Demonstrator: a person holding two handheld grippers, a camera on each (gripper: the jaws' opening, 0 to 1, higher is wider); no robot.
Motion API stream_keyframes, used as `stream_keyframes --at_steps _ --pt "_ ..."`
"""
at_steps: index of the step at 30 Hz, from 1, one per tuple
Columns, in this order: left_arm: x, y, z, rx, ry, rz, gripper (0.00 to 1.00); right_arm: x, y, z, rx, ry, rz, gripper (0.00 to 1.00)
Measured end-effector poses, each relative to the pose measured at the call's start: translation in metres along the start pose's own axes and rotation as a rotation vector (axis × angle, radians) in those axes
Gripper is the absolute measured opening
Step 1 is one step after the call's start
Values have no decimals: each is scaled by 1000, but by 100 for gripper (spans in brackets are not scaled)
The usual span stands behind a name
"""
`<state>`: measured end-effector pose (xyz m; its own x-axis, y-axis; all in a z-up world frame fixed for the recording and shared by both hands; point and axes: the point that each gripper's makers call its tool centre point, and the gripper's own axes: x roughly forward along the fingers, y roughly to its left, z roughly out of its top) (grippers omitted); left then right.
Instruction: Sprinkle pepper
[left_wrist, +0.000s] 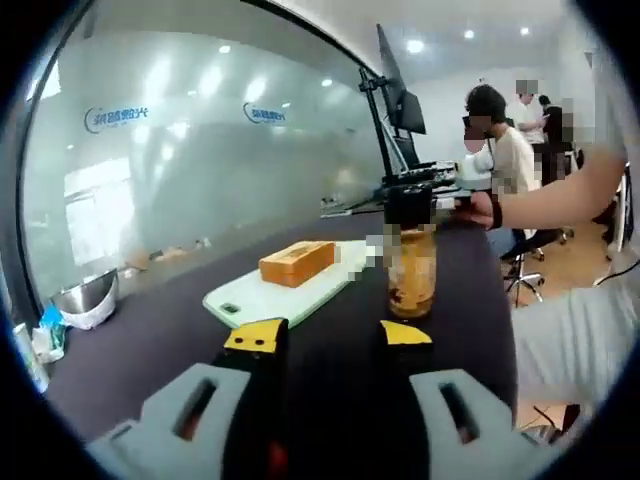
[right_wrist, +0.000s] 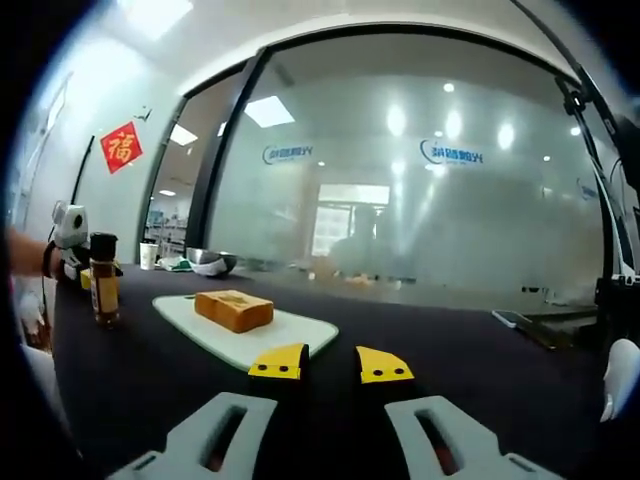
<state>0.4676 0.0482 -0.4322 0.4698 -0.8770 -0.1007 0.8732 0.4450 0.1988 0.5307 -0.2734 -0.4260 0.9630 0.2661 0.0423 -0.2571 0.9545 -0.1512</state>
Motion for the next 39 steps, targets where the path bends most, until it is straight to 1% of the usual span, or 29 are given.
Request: stream_keyframes --at_steps 4,7,11,12,14,16,18,22,25,27,32,39 --pt "6 -13 2 31 8 -42 32 0 0 -1 -5 4 -1 13" --pt "13 -24 7 27 -5 -79 32 0 -1 2 16 -17 -2 13" --pt "25 -30 5 20 6 -131 36 2 -1 1 13 -13 -4 13" --pt "29 -32 2 8 17 -151 38 3 0 0 8 -10 -3 13" --pt "38 -36 2 6 14 -192 41 2 -1 0 5 -7 -2 13" --pt "45 -39 3 6 17 -201 41 1 -1 0 7 -7 -2 13" --pt "49 -38 2 8 24 -197 41 1 -1 0 7 -6 -4 13" --pt "56 -38 7 -1 -3 -219 43 2 0 0 3 -7 -1 13" --pt "63 -42 4 14 11 -230 44 2 -2 1 7 -11 -4 13" --pt "66 -39 4 11 4 -241 44 2 -2 1 7 -12 -3 13" --pt "75 -44 14 -7 -32 -258 44 2 -1 2 4 -15 1 13" --pt "83 -48 17 -14 -45 -277 43 2 -2 2 7 -22 3 13"
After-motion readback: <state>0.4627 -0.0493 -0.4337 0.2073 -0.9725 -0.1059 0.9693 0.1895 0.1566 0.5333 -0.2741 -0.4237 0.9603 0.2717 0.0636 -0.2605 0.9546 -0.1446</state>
